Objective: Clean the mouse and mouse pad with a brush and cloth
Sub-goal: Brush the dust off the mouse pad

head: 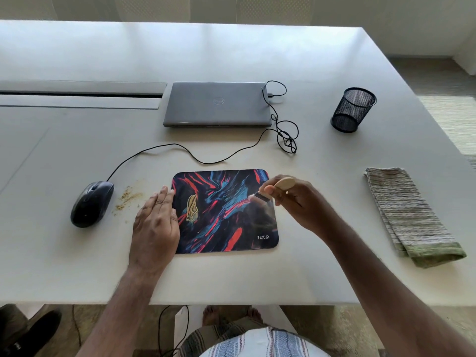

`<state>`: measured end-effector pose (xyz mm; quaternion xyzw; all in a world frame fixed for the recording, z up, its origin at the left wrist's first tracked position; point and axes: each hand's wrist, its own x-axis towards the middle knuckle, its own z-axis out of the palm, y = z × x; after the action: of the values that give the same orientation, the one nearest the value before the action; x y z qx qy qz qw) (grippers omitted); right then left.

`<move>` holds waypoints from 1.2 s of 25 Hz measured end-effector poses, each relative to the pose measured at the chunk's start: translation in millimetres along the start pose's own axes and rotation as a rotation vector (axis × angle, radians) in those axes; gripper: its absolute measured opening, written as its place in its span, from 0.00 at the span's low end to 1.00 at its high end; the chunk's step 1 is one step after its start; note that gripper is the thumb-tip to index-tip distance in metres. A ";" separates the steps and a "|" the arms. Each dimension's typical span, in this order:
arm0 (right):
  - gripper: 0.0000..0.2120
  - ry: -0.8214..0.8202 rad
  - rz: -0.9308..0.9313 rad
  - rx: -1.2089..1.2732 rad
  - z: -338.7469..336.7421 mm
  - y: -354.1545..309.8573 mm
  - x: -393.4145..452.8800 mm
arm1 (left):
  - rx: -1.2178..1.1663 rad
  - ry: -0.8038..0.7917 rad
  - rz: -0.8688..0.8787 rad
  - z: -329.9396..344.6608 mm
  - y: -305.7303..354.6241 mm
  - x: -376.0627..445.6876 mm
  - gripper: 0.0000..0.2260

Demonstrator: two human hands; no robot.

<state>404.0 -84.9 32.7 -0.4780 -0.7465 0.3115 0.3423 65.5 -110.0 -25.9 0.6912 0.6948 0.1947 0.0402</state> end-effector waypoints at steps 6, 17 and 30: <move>0.17 0.070 0.009 0.028 -7.0 0.7 -1.3 | 0.001 -0.002 -0.001 -1.4 1.5 0.1 0.25; 0.17 -0.026 -0.009 -0.154 -10.0 -3.1 2.8 | -0.007 -0.007 -0.011 -2.0 1.5 0.2 0.25; 0.25 0.066 0.043 -0.173 -14.9 -1.9 14.8 | -0.004 -0.012 -0.012 -3.9 2.6 -0.3 0.25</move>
<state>410.6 -69.8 45.9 -0.5317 -0.7484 0.2375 0.3173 66.6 -111.2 -21.5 0.6882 0.6981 0.1919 0.0470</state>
